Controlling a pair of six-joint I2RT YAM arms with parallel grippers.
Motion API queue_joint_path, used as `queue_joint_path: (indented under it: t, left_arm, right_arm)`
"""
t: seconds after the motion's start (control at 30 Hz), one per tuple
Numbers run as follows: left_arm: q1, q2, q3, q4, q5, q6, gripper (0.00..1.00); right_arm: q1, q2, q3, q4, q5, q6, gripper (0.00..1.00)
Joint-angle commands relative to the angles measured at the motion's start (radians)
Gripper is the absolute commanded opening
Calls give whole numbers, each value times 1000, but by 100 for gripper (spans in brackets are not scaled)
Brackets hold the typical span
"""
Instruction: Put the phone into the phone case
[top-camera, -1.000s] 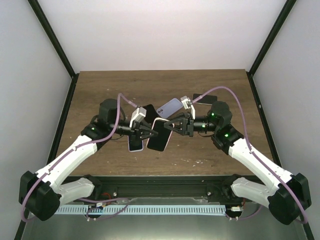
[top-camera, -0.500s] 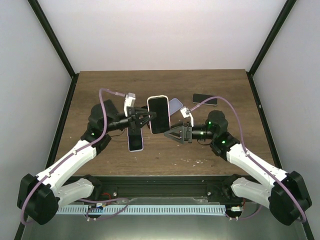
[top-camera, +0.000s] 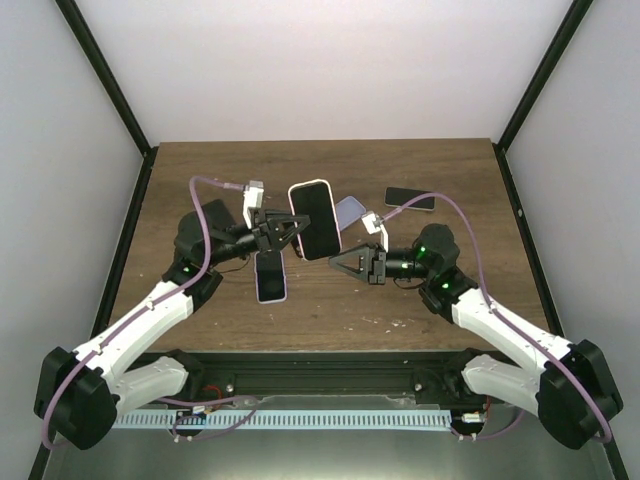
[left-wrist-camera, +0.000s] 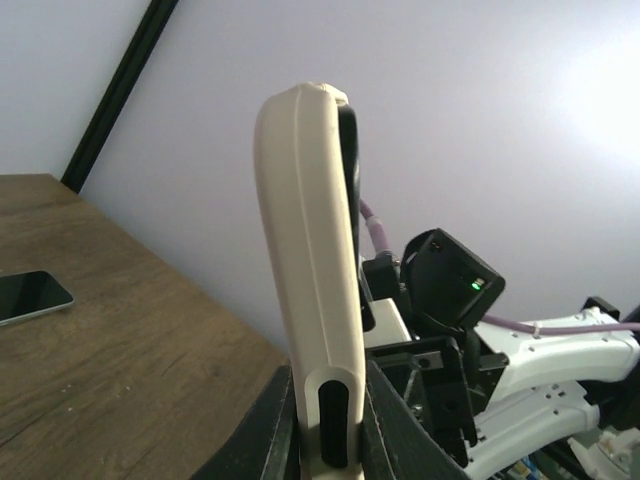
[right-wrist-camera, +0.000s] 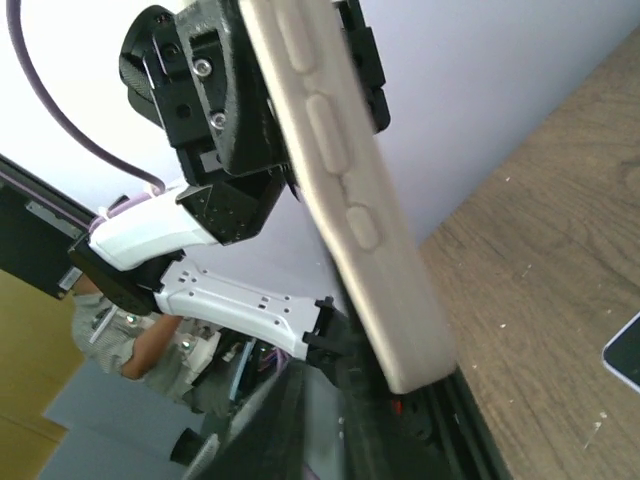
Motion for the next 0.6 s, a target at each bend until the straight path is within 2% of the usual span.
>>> queue_joint_path:
  t: [0.0,0.07,0.2,0.23,0.37,0.43,0.5,0.57]
  left_arm:
    - [2,-18,-4,15,-22,5,0]
    - [3,-20,-3,31,-15,-24,0]
    - [2,-24,-11,58,-12,-89,0]
    - [3,-23,-14,63,-10,-103,0]
    - [2,-31,-27,74,-3,-122,0]
    - [2,-35,-34,74,-7,-127,0]
    - [2,-33,-40,76,-7,-139,0]
    - [2,-29,-44,73,1,-148,0]
  right_arm:
    - [6,-18,6,72,5,23,19]
    - [8,-20,9,28,27,4,37]
    - [8,-8,10,34,37,15,64]
    - [8,4,16,33,34,18,67]
    - [6,32,39,18,30,18,75]
    - [7,38,46,26,30,21,76]
    - [7,41,50,43,27,23,70]
    - [7,41,52,63,23,29,59]
